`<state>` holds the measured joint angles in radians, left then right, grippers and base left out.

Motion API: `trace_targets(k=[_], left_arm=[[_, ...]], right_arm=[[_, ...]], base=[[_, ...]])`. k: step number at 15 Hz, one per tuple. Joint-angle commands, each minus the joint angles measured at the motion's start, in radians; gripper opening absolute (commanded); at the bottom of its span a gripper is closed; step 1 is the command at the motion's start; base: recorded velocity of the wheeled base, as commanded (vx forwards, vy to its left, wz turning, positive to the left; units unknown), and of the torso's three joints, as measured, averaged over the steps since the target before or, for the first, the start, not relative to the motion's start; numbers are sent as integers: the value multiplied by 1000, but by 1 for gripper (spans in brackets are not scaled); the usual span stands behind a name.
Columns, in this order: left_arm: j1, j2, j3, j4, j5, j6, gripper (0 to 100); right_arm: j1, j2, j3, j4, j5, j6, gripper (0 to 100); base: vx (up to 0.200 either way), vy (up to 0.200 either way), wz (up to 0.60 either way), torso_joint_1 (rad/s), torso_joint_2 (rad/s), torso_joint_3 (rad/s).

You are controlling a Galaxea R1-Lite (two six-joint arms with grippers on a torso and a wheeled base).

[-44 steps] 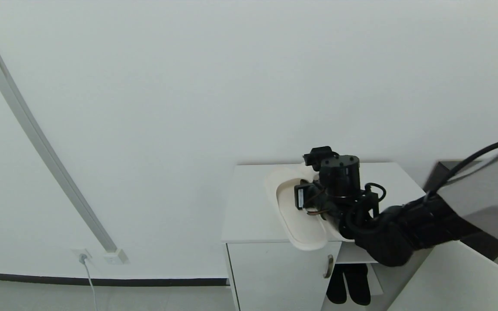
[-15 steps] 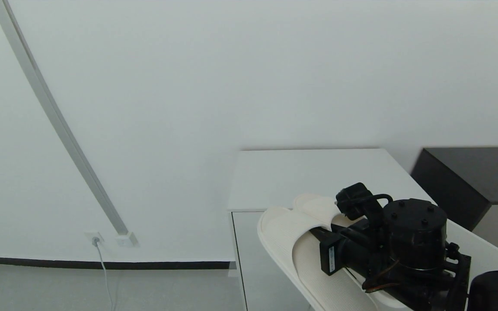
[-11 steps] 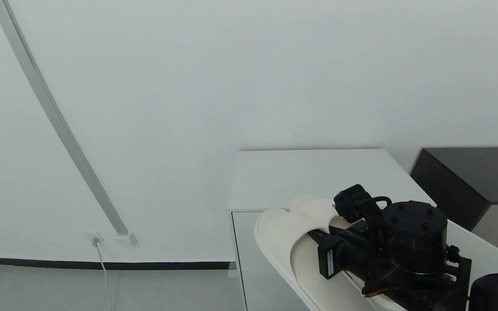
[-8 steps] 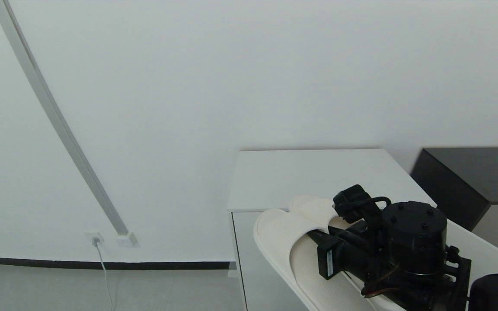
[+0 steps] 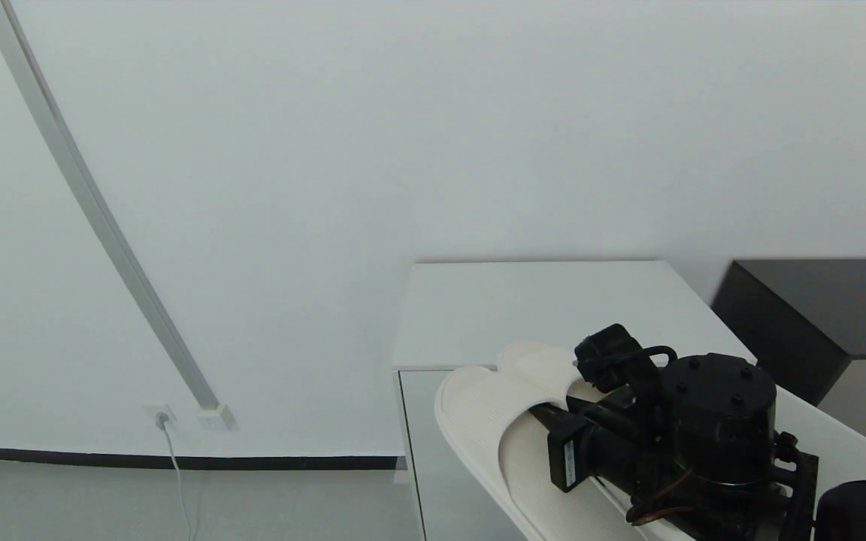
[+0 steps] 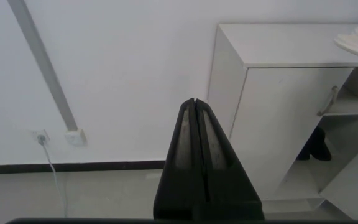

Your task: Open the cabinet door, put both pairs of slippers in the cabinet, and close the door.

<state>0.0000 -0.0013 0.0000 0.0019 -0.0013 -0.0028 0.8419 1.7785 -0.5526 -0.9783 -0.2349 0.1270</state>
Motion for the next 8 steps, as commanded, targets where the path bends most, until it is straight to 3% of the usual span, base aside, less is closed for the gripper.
trace_targets(k=[1, 8], left_arm=[[2, 1, 0, 0, 0, 0, 0], [2, 1, 0, 0, 0, -2, 0]], right_arm=[[-3, 2, 0, 1, -1, 0, 0], [3, -1, 2, 1, -1, -1, 0]], base=[[0, -200, 0, 22, 7, 2], [0, -200, 0, 2, 2, 3]])
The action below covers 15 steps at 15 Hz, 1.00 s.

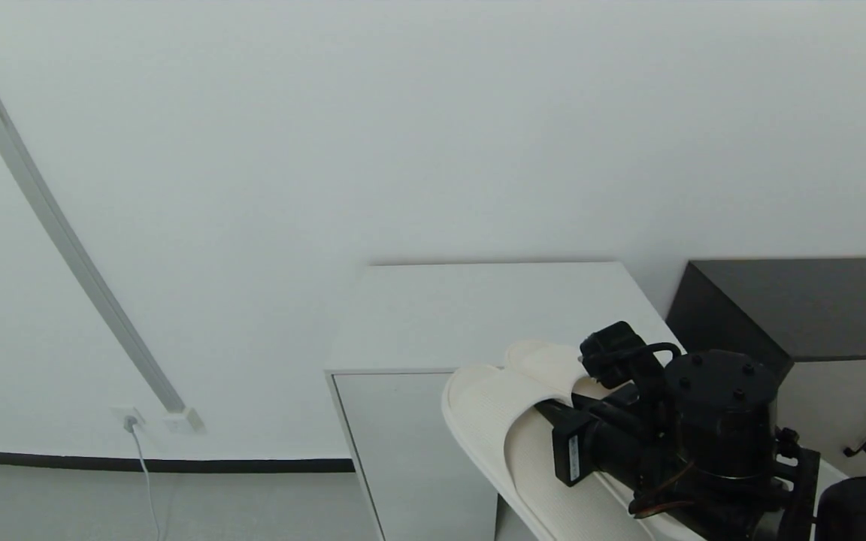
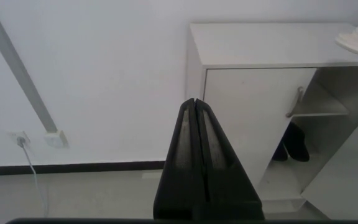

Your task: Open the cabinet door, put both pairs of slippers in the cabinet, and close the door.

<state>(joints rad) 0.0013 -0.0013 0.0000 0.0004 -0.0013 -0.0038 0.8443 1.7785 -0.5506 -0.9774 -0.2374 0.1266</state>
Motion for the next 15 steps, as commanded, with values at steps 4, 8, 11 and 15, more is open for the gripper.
trace_targets(k=[4, 8, 11, 15], left_arm=[[0, 1, 0, 1, 0, -1, 0], [0, 1, 0, 0, 0, -1, 0], [0, 1, 0, 1, 0, -1, 0], [0, 1, 0, 0, 1, -2, 0]], right_arm=[[6, -1, 8, 0, 0, 1, 0], [1, -1, 21, 0, 0, 1, 0], [1, 1, 26, -1, 0, 1, 0], [1, 1, 34, 0, -2, -2, 0]], base=[[0, -200, 0, 1, 5, 0], [0, -100, 0, 0, -1, 0], [0, 0, 0, 0, 0, 0], [0, 0, 0, 0, 0, 0]])
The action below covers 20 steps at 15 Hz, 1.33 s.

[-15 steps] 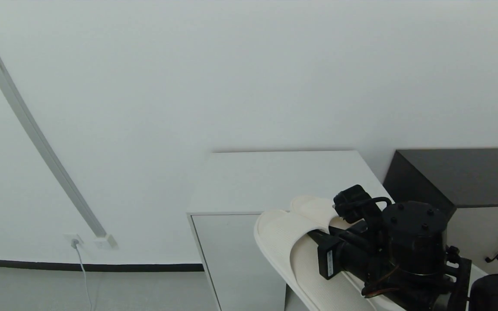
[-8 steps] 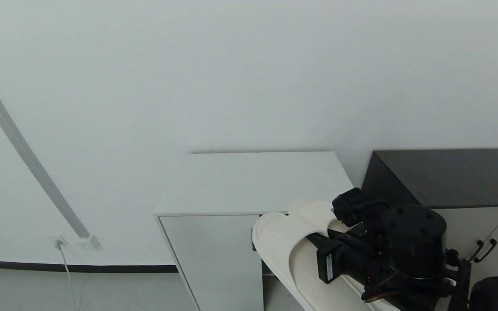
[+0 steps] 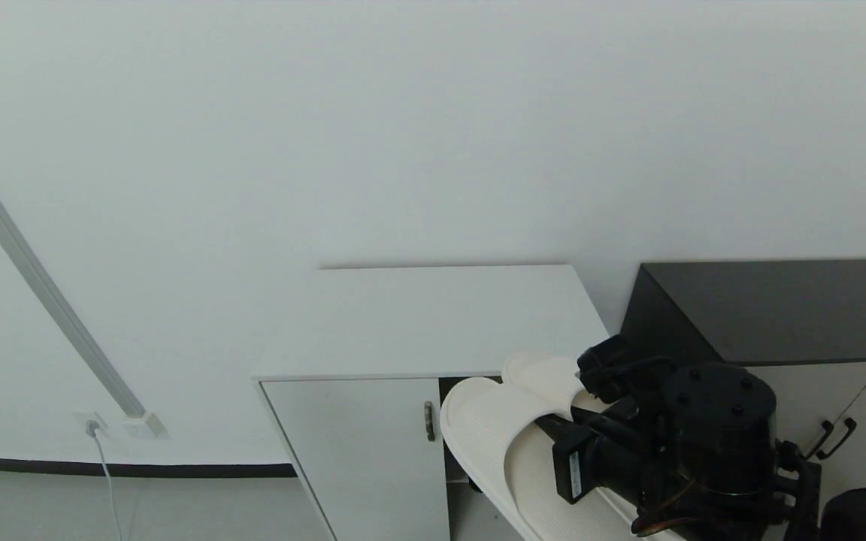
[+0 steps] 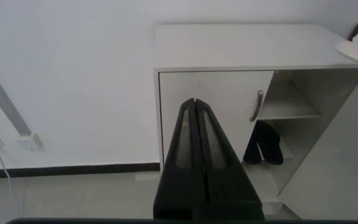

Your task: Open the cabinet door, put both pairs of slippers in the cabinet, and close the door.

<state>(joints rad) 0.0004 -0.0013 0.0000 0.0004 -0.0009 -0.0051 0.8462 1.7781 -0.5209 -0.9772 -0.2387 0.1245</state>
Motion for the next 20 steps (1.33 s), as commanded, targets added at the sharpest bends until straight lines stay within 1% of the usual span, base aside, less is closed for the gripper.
trace_targets(k=[1, 7, 11, 20], left_arm=[[1, 1, 0, 1, -1, -1, 0], [3, 1, 0, 1, -1, -1, 0], [1, 1, 0, 1, -1, -1, 0], [1, 1, 0, 1, -1, -1, 0]], right_arm=[[-1, 1, 5, 0, -1, -2, 0], [-1, 3, 12, -3, 1, -12, 0], [1, 37, 24, -69, 1, -14, 0], [4, 44, 27, -80, -1, -14, 0]], base=[[0, 0, 0, 0, 0, 0], [0, 0, 0, 0, 0, 0], [0, 0, 0, -21, 41, 25], [0, 0, 0, -148, 345, 187]])
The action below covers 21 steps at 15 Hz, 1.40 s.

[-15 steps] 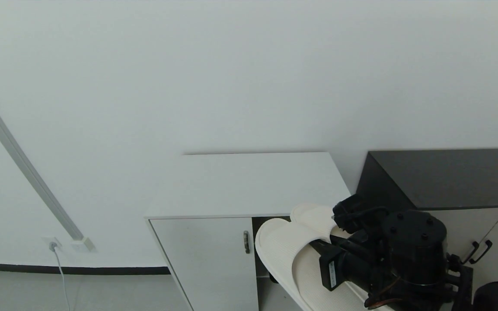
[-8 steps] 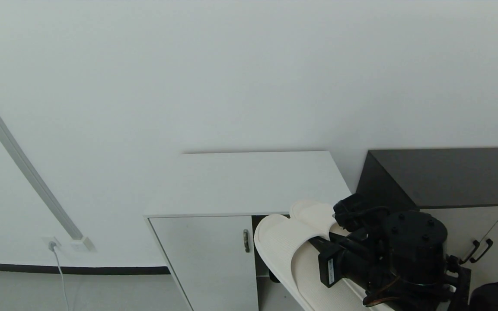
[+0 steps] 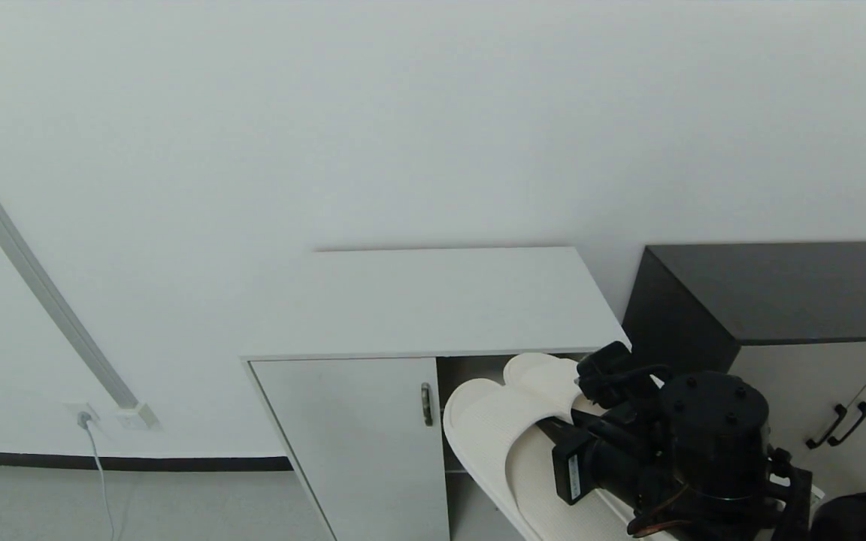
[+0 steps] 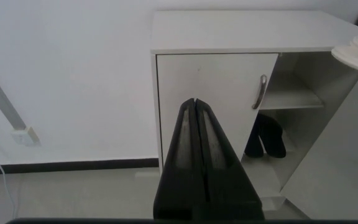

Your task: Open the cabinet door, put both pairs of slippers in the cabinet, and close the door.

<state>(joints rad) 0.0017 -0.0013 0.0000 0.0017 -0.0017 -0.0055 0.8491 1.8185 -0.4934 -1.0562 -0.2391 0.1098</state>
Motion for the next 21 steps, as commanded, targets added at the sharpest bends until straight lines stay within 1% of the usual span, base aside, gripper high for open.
trace_targets(k=[1, 7, 11, 14, 21], left_arm=[[0, 1, 0, 0, 0, 1, 0], [0, 1, 0, 0, 0, -1, 0], [0, 1, 0, 0, 0, -2, 0], [0, 1, 0, 0, 0, -2, 0], [0, 1, 0, -2, 2, -4, 0]], right_arm=[[1, 2, -1, -1, 0, -1, 0], [1, -4, 12, -1, 0, -13, 0], [11, -2, 13, -2, 0, -13, 0], [11, 5, 22, -41, 0, -15, 0], [11, 18, 32, -42, 0, -15, 0]], base=[[0, 0, 0, -159, 378, 203], [0, 0, 0, -179, 418, 234], [0, 0, 0, -229, 551, 317], [0, 0, 0, -222, 541, 330], [0, 0, 0, -179, 507, 321]])
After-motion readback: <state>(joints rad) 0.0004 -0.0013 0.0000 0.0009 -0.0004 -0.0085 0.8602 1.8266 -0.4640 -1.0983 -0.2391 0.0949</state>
